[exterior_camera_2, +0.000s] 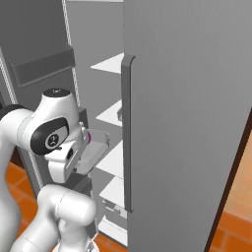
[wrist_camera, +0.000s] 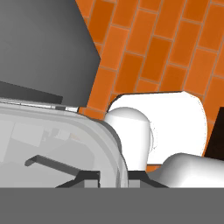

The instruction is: Take the meat container that has the fish and place it on the second highest rack of the freezer. Then take the vegetable container that has the onion and lemon and place it on the highest rack of the freezer.

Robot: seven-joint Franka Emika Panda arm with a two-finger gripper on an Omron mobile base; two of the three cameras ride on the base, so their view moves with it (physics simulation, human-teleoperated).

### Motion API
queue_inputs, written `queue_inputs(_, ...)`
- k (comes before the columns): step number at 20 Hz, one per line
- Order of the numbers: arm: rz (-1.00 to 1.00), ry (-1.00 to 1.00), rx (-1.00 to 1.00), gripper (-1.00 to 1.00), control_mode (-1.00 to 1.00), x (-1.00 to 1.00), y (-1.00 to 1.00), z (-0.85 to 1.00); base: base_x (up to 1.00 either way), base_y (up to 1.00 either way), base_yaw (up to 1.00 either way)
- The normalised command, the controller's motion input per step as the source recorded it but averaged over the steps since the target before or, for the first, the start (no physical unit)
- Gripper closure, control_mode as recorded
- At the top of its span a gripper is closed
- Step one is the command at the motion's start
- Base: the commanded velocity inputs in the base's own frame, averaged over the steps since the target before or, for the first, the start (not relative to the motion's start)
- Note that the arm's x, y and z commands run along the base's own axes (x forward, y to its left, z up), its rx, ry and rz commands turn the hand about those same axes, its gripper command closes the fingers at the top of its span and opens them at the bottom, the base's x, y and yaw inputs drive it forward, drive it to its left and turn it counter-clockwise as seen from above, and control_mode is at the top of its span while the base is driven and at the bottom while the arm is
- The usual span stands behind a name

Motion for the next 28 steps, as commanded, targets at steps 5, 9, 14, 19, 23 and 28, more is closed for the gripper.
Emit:
queue_inputs(5, 0.0, 0.0, 0.0, 1.0, 1.0, 0.0, 0.0, 0.0, 0.03, 0.0, 0.0)
queue_inputs(9, 0.0, 0.0, 0.0, 1.0, 1.0, 0.0, 0.0, 0.0, 0.53, -0.06, 0.0)
queue_inputs(14, 0.0, 0.0, 0.0, 1.0, 1.0, 0.0, 0.0, 0.0, 0.67, 0.0, 0.05)
queue_inputs(19, 0.0, -0.05, 0.0, 1.0, -1.0, 0.0, 0.0, 0.06, 0.05, 0.0, 0.01)
queue_inputs(23, 0.0, -0.14, 0.0, 1.0, -1.0, -0.19, 0.0, 0.48, 0.0, 0.0, 0.0)
queue_inputs(28, 0.0, -0.17, 0.0, 1.0, -1.0, -0.19, -0.01, 0.64, 0.0, 0.0, 0.0)
